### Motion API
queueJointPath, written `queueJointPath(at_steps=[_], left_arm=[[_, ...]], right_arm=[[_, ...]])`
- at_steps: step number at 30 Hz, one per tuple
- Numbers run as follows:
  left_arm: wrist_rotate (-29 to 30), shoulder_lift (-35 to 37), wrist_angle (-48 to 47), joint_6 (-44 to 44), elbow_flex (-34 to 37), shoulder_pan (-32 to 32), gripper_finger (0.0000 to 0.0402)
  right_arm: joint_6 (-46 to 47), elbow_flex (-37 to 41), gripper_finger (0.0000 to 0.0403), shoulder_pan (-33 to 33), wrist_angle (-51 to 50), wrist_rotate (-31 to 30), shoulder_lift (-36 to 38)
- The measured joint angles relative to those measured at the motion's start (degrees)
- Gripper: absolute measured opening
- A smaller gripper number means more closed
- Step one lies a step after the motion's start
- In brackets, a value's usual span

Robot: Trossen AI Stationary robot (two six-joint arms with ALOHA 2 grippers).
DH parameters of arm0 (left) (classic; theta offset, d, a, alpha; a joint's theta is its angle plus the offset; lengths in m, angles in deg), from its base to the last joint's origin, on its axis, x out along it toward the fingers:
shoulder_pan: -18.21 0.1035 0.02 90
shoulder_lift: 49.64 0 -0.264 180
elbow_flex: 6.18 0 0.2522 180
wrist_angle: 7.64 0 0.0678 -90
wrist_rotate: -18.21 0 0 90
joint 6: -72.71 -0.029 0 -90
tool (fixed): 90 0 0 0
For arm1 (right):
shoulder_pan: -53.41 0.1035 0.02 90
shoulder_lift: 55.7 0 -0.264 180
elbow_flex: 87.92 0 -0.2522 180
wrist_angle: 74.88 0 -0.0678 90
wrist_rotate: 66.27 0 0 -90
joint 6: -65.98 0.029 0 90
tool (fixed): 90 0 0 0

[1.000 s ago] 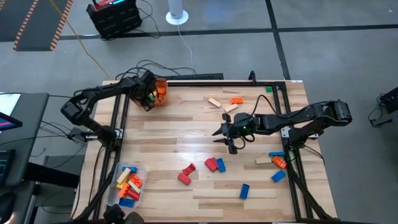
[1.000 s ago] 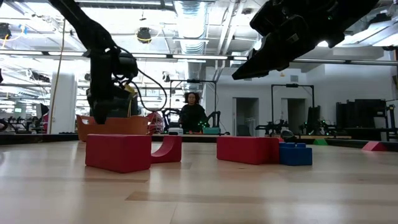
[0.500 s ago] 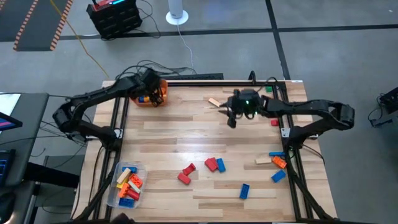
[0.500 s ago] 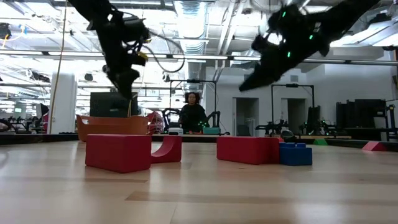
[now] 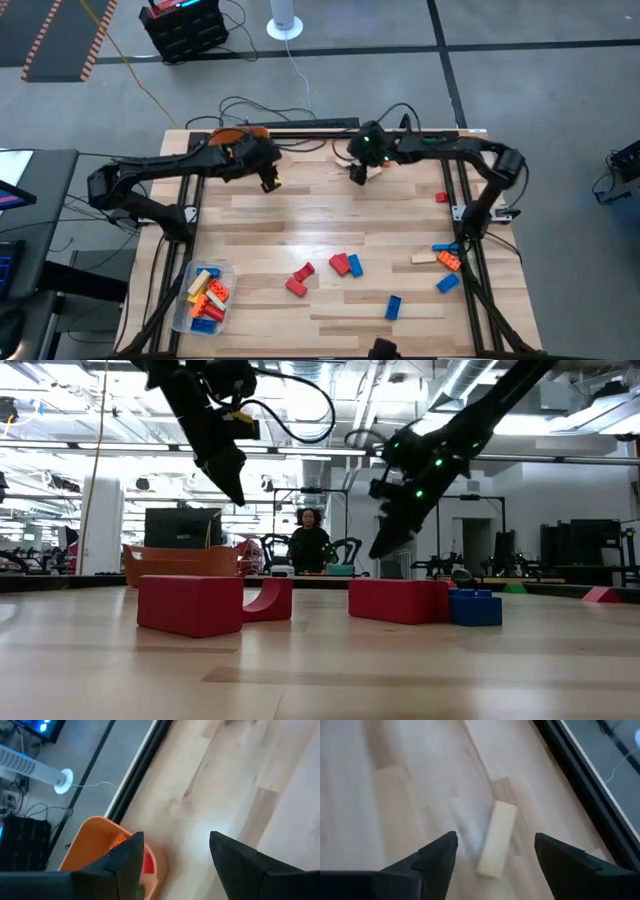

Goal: Sort blocks by size
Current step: Put the large brown block into the transparent bin

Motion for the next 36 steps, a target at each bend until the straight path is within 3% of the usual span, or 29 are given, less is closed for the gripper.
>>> queueJointPath(at_steps=[6,15,25,29,33,36], left_arm=[[0.0,0.0,-0.03,0.11,0.0,-1.77,0.0219],[0.0,0.0,-0.09,-0.04,0.0,-1.75,0.0219],[-0.02,0.0,-0.21,-0.06,0.0,-1.75,0.0219],[0.3,0.0,-1.6,0.01,0.0,-1.75,0.0219],[0.38,0.0,-3.33,-0.19,0.0,-1.75,0.0219],[0.03,0.0,-4.06,-2.65,0.01,-2.03,0.0219]], right_arm=[[-0.36,-2.51,0.0302,-1.24,-0.2,0.0,-6.47],[-0.41,-2.52,0.0295,-1.21,0.19,-1.3,-8.69],[-0.28,-2.73,0.0233,-0.7,0.17,-2.82,-11.52],[-0.4,-2.62,0.0195,-0.7,0.21,-3.28,-10.77],[-1.22,-2.52,0.0133,-0.49,-0.76,-3.02,-9.58],[-1.76,-2.36,0.0125,0.33,-2.29,-3.02,-7.05]])
